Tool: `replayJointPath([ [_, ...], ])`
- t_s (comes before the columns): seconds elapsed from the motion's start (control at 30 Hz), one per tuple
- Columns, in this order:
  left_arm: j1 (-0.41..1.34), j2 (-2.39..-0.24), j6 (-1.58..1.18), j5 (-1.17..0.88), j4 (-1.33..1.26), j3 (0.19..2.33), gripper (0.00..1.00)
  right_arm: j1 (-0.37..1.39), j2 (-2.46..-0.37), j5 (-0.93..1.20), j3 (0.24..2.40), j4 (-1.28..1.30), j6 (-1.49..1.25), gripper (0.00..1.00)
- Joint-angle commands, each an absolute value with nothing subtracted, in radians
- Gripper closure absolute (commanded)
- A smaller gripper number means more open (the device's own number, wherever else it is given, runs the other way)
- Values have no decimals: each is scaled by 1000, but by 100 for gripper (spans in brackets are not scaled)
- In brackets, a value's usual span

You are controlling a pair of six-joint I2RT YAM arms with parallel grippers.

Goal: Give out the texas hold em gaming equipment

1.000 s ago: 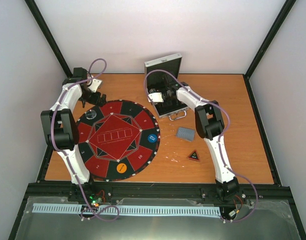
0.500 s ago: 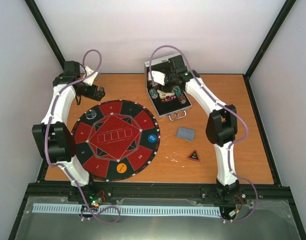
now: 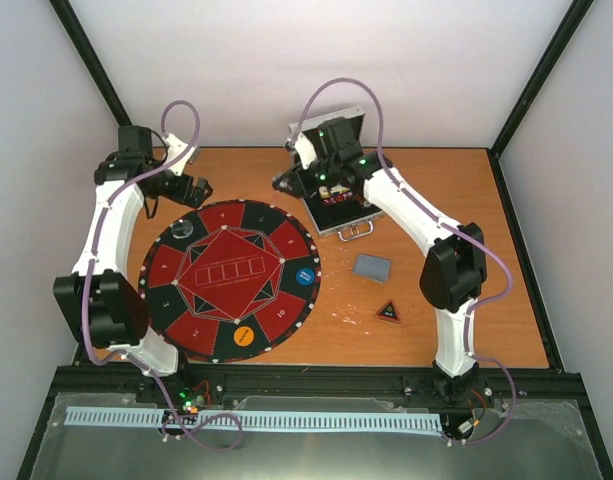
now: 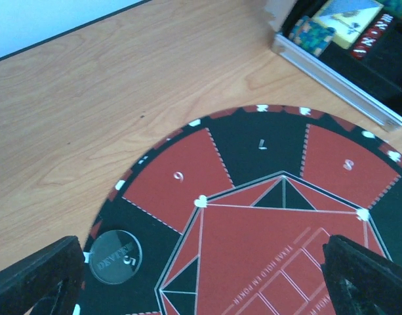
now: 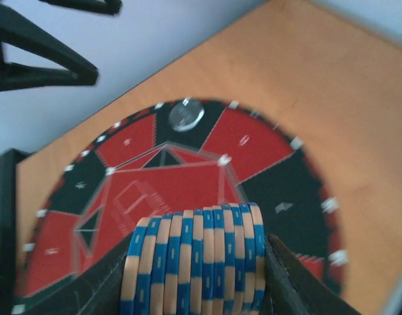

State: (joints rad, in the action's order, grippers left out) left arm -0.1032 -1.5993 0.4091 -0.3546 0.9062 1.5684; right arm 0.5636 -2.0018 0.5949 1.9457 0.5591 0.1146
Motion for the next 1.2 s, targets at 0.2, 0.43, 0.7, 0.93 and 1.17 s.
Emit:
replayJointPath([
  [0.2, -37, -1446, 528, -576, 920, 1405, 4, 648, -2057, 741, 1819, 581, -292, 97],
  [0.43, 45, -1432, 652, -599, 911, 1355, 5, 660, -2065, 810, 1750, 551, -333, 97],
  [0.7, 76, -1339, 1041, -607, 1046, 1403, 0, 661, -2037, 850, 1655, 469, -380, 97],
  [0.93, 111, -1128, 1360, -752, 863, 1110, 0, 663, -2007, 877, 1584, 418, -387, 97],
  [1.17, 227, -1114, 1195, -746, 456, 918, 0, 663, -1989, 902, 1539, 403, -369, 97],
])
